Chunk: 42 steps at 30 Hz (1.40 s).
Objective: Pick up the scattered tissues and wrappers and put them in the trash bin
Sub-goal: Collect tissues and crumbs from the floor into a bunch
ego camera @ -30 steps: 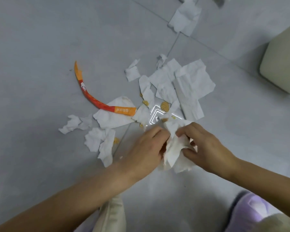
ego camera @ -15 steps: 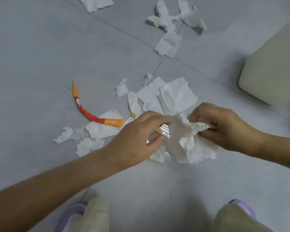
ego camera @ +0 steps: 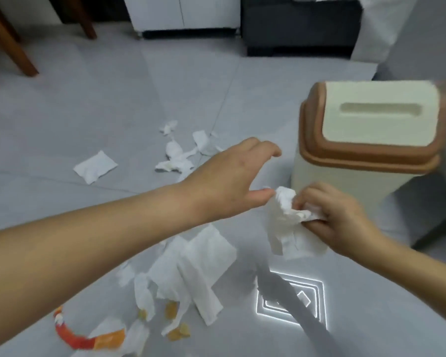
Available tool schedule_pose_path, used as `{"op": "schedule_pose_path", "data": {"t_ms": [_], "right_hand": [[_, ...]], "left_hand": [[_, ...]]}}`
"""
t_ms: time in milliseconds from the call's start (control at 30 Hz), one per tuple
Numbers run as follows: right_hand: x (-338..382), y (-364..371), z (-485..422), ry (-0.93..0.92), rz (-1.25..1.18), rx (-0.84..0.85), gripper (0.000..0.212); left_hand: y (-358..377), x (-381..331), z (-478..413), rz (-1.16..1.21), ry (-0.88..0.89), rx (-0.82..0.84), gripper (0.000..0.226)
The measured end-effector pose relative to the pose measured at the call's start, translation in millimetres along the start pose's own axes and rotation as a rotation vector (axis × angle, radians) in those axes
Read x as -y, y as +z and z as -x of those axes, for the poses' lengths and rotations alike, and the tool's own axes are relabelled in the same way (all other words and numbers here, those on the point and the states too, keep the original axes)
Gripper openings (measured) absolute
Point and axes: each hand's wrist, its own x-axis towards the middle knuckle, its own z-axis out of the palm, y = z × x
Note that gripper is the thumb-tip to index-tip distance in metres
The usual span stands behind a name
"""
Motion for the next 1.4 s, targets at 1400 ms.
{"op": "schedule_pose_path", "data": {"t_ms": [1400], "right_hand": [[-117, -103, -85, 0.389, 0.188, 0.465, 0.064]], "left_hand": [[73, -7, -221, -0.192, -0.28, -0.077, 0.098]]}}
